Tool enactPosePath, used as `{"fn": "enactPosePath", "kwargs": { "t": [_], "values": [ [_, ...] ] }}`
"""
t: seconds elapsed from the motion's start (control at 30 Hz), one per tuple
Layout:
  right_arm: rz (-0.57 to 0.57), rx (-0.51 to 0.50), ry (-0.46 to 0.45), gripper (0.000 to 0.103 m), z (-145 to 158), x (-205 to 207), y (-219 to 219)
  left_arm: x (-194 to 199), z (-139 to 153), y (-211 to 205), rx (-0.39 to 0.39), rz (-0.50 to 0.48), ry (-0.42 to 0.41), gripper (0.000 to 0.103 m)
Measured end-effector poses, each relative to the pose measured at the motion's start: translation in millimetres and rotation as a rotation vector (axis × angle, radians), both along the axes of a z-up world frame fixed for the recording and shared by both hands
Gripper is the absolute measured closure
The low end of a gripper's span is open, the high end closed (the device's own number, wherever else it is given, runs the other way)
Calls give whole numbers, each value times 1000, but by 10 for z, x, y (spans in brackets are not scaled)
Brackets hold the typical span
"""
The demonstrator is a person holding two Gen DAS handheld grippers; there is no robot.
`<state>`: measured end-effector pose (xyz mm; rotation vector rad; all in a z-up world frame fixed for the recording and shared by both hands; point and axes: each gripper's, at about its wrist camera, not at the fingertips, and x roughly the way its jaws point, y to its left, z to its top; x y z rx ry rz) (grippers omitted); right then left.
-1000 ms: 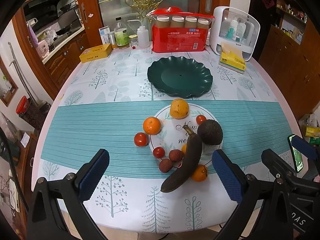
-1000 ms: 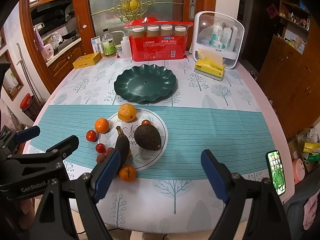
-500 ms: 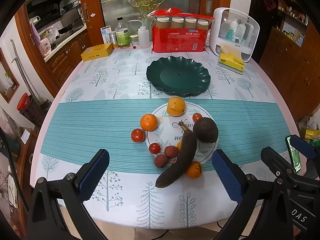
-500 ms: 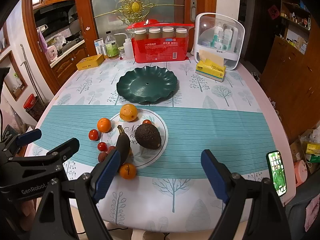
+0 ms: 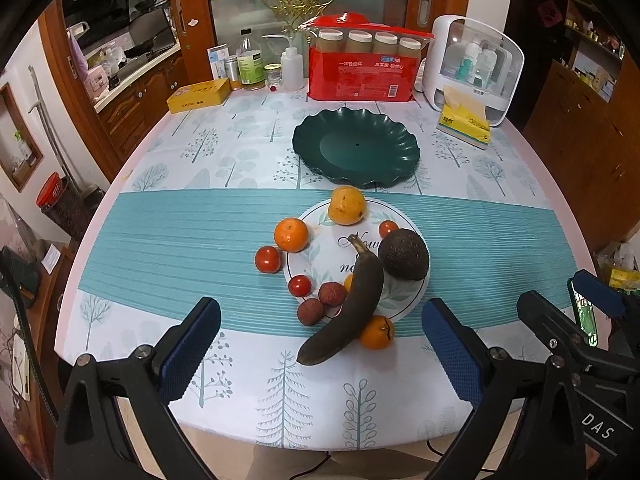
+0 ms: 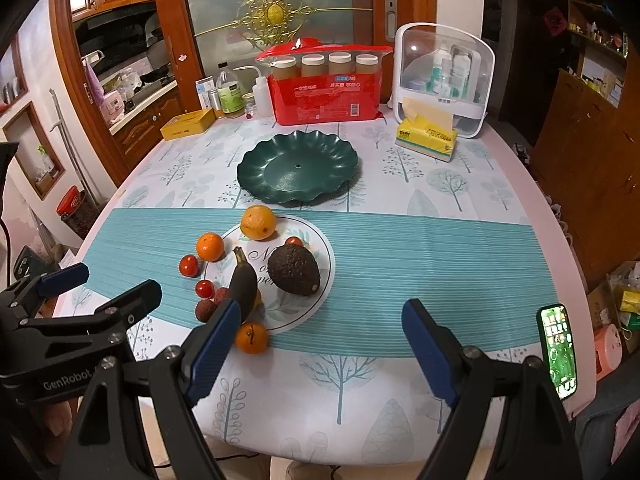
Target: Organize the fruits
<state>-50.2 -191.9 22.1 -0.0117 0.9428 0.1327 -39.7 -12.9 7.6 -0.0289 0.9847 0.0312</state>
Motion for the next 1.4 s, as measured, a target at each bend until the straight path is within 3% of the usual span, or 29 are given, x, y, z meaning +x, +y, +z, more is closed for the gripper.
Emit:
{"fn": "enactPosePath", "kwargs": {
  "t": [0.43, 0.83, 0.97, 1.2, 1.4],
  "values": [
    [24, 41, 23, 19, -66, 170, 80, 127, 34, 164, 29, 4, -18, 3],
    [-29, 22, -31, 19, 23, 497, 129, 513, 155, 238, 14, -118, -58, 3],
    [-20, 35, -50, 19, 97, 626, 149, 705, 200, 269, -10, -144, -39, 3],
    [-20, 19, -88, 19, 160, 861, 168, 1076, 162, 300, 25, -152, -29, 3],
    [-50, -9, -36, 19, -77, 1068, 100, 1490, 13, 399, 33, -133, -9, 3]
  ]
}}
